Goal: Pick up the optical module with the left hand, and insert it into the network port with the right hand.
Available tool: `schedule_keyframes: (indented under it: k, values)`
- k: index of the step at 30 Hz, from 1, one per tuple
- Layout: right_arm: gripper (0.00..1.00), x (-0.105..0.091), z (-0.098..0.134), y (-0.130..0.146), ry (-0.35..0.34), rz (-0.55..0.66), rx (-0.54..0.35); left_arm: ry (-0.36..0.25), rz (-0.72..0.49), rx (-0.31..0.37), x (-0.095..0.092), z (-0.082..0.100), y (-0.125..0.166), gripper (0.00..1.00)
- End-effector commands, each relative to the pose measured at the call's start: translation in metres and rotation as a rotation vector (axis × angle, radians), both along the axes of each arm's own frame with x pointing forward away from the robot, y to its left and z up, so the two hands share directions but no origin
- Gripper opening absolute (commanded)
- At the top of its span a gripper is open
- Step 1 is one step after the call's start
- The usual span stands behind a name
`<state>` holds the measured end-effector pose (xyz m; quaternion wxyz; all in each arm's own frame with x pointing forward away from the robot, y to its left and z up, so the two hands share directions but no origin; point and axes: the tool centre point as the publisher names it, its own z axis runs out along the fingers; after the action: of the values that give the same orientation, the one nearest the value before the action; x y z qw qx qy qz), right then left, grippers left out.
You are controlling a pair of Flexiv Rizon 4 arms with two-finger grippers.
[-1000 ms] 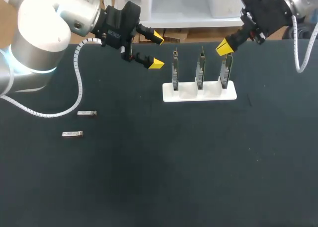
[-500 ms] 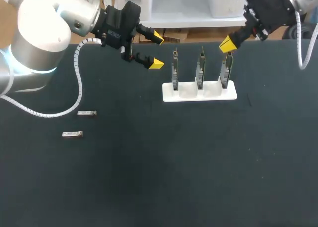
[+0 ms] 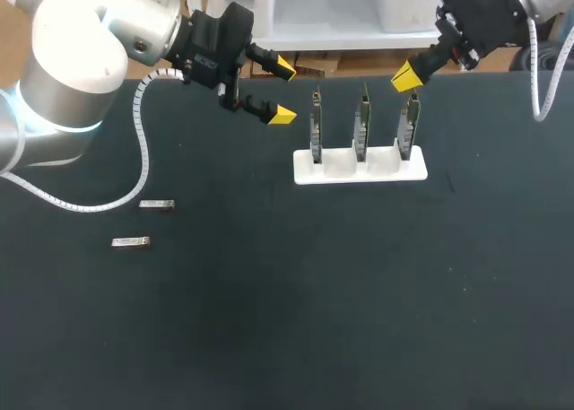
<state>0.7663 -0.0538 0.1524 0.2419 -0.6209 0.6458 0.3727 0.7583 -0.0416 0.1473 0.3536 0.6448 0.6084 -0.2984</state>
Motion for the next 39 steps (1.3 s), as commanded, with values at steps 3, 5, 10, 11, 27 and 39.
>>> schedule_keyframes:
  k: [3, 5, 10, 11, 27, 39]
  values:
    - [0.0, 0.0014, -0.0024, 0.0021, 0.002, 0.003, 0.003, 0.003, -0.001, 0.005, 0.0008, 0.0008, -0.0003, 1.0]
    - [0.0, 0.0017, -0.0028, 0.0027, 0.003, 0.003, 0.001, 0.003, -0.001, 0.005, 0.0008, 0.0008, -0.0003, 1.0]
    - [0.0, 0.0026, -0.0051, 0.0039, 0.006, 0.0, 0.002, 0.003, -0.001, 0.005, 0.0008, 0.0008, -0.0003, 1.0]
    - [0.0, 0.0027, -0.0053, 0.0043, 0.006, 0.001, 0.002, 0.003, -0.001, 0.005, 0.0008, 0.0008, -0.0003, 1.0]
    - [1.0, 0.0046, -0.0061, 0.0063, 0.011, 0.008, 0.003, 0.003, -0.001, 0.005, 0.0008, 0.0008, -0.0003, 1.0]
    - [1.0, 0.0046, -0.0061, 0.0063, 0.011, 0.008, 0.003, 0.003, -0.001, 0.005, 0.0008, 0.0008, -0.0003, 1.0]
